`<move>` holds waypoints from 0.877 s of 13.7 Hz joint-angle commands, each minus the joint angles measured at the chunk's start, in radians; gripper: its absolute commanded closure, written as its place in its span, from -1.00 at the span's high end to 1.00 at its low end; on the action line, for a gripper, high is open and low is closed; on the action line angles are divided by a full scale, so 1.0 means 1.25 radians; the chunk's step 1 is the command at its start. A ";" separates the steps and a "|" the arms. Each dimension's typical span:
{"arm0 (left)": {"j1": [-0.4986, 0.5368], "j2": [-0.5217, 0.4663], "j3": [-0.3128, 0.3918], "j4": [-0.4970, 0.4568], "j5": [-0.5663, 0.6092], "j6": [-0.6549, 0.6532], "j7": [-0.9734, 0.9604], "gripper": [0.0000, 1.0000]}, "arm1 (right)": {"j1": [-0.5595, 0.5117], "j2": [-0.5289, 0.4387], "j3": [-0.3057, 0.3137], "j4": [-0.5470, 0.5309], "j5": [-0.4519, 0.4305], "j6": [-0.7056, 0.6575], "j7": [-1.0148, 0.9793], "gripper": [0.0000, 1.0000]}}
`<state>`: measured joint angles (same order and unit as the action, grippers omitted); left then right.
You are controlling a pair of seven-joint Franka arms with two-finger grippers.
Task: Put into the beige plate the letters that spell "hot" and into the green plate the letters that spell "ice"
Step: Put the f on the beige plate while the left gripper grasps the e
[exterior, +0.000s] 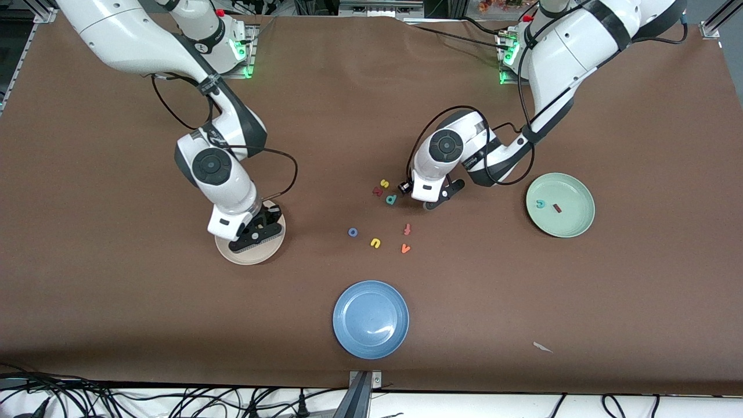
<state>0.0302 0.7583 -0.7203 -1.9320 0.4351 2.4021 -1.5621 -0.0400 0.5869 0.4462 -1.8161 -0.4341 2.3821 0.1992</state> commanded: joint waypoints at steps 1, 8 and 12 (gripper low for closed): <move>-0.007 0.007 0.004 0.001 0.031 0.011 -0.022 0.14 | -0.009 -0.007 0.010 -0.015 0.024 0.001 -0.013 -0.08; -0.012 0.008 0.006 0.001 0.031 0.011 -0.033 -0.41 | 0.029 -0.003 0.014 -0.007 0.037 0.000 0.098 0.23; -0.013 0.009 0.009 0.001 0.031 0.011 -0.033 -0.64 | 0.105 0.012 0.011 0.035 0.047 -0.006 0.237 0.23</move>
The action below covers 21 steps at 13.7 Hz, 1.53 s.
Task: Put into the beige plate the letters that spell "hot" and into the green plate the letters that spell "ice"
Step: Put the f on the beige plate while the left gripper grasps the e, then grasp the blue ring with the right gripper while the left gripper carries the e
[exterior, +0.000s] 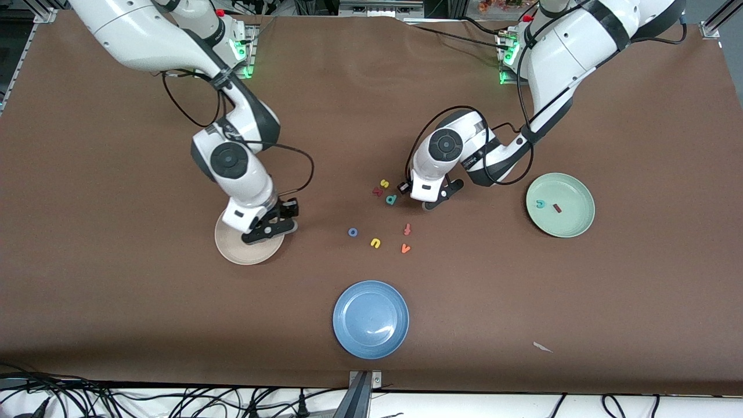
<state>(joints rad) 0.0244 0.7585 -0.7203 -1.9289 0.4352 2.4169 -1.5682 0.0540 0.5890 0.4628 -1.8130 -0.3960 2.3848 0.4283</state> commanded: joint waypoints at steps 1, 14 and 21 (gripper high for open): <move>-0.011 0.008 0.009 -0.002 0.031 -0.001 -0.027 -0.69 | 0.044 0.015 -0.003 0.050 0.037 -0.014 0.079 0.23; 0.293 -0.033 -0.189 0.039 0.020 -0.211 0.139 -0.94 | 0.214 0.194 -0.104 0.324 0.043 -0.063 0.400 0.20; 0.525 -0.033 -0.290 0.078 0.030 -0.430 0.406 -0.93 | 0.281 0.261 -0.121 0.427 0.042 -0.073 0.472 0.19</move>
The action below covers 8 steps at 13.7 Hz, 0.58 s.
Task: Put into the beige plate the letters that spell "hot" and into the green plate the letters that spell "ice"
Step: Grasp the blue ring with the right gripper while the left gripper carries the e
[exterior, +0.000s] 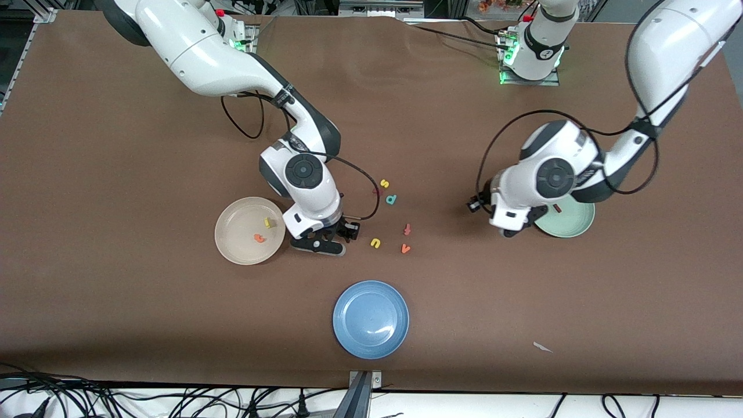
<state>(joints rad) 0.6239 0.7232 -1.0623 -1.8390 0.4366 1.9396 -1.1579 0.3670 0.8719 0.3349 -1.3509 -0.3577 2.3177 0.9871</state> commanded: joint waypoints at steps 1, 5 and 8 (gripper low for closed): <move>0.074 -0.004 -0.015 0.008 0.030 -0.056 0.126 -0.93 | 0.030 0.038 -0.020 0.058 0.010 -0.020 0.028 0.20; 0.189 -0.007 -0.015 0.010 0.078 -0.135 0.328 -0.93 | 0.056 0.051 -0.053 0.058 0.012 -0.015 0.054 0.20; 0.251 -0.001 -0.001 0.003 0.140 -0.145 0.435 -0.92 | 0.077 0.066 -0.067 0.077 0.011 -0.012 0.085 0.20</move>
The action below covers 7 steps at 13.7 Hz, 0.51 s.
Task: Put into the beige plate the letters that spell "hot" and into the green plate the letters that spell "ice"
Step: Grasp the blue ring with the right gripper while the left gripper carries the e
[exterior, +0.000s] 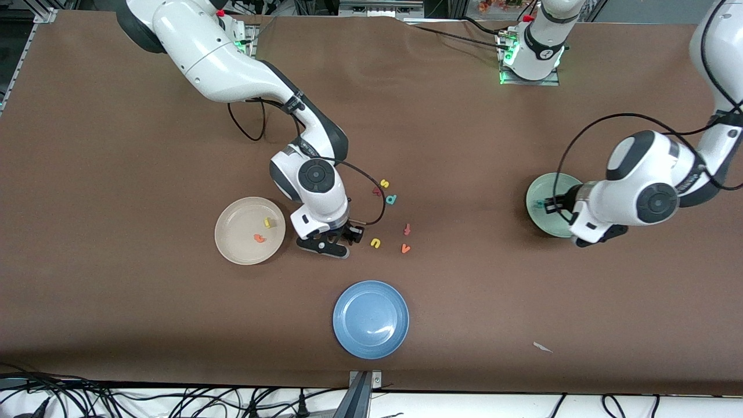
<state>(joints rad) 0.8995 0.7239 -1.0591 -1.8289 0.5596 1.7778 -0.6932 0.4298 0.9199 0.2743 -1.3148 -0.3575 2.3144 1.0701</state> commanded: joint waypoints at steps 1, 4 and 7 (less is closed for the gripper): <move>0.038 0.000 0.017 -0.007 0.048 -0.016 0.098 -0.90 | 0.027 0.029 -0.018 0.048 0.012 -0.009 0.021 0.20; 0.035 0.012 0.057 -0.011 0.048 -0.012 0.135 -0.70 | 0.034 0.036 -0.018 0.050 0.010 -0.008 0.046 0.20; 0.033 0.025 0.070 -0.011 0.047 -0.007 0.135 0.01 | 0.041 0.051 -0.018 0.052 0.007 0.001 0.052 0.20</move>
<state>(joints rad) 0.9476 0.7486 -0.9782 -1.8411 0.5905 1.7677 -0.5390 0.4557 0.9437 0.2649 -1.2995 -0.3575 2.3149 1.1196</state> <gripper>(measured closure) 0.670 0.401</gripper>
